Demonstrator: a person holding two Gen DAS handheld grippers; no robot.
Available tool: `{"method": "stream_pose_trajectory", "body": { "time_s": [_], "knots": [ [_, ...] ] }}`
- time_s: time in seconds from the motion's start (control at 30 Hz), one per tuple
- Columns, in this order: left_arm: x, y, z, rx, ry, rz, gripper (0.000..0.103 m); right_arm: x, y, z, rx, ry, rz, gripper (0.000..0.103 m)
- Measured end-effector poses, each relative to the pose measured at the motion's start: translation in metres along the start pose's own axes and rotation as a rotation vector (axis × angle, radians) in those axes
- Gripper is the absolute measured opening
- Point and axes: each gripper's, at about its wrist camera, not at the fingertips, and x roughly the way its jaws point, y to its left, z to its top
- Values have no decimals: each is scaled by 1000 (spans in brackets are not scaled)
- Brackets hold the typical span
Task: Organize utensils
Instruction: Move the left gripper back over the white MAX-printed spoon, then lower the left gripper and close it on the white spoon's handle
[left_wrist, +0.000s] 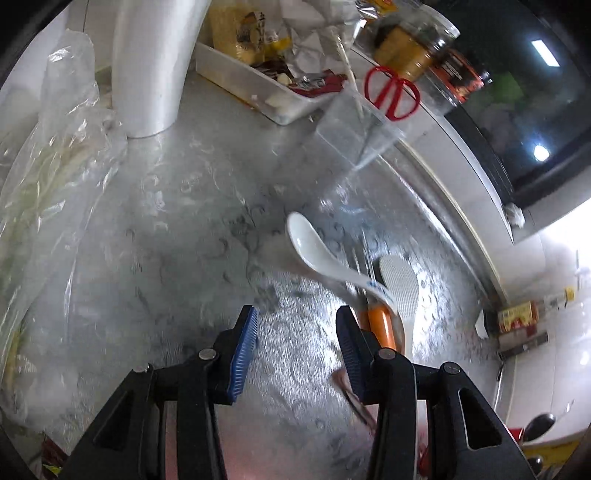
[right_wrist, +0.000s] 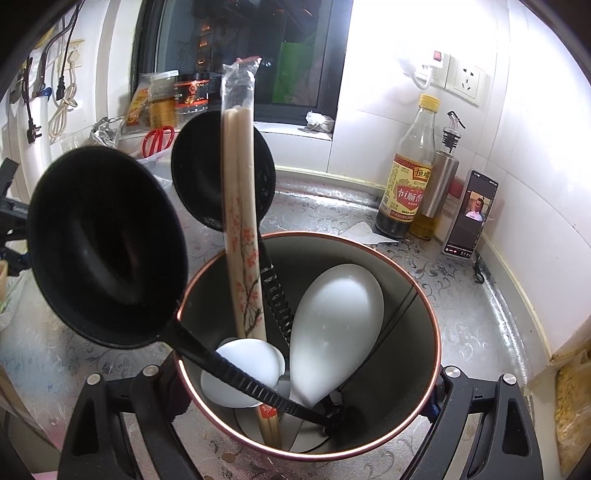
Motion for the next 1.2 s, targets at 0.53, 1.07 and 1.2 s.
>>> {"method": "stream_pose_trajectory", "body": {
  "time_s": [0.53, 1.07, 1.2],
  "knots": [
    [37, -1, 53, -19, -20, -17, 53, 0, 1, 0, -3, 1, -8, 93],
    [66, 13, 56, -93, 4, -48, 8, -3, 5, 0, -10, 5, -25, 94],
    [62, 25, 52, -129, -14, -66, 7, -3, 4, -1, -8, 7, -23, 94]
  ]
}}
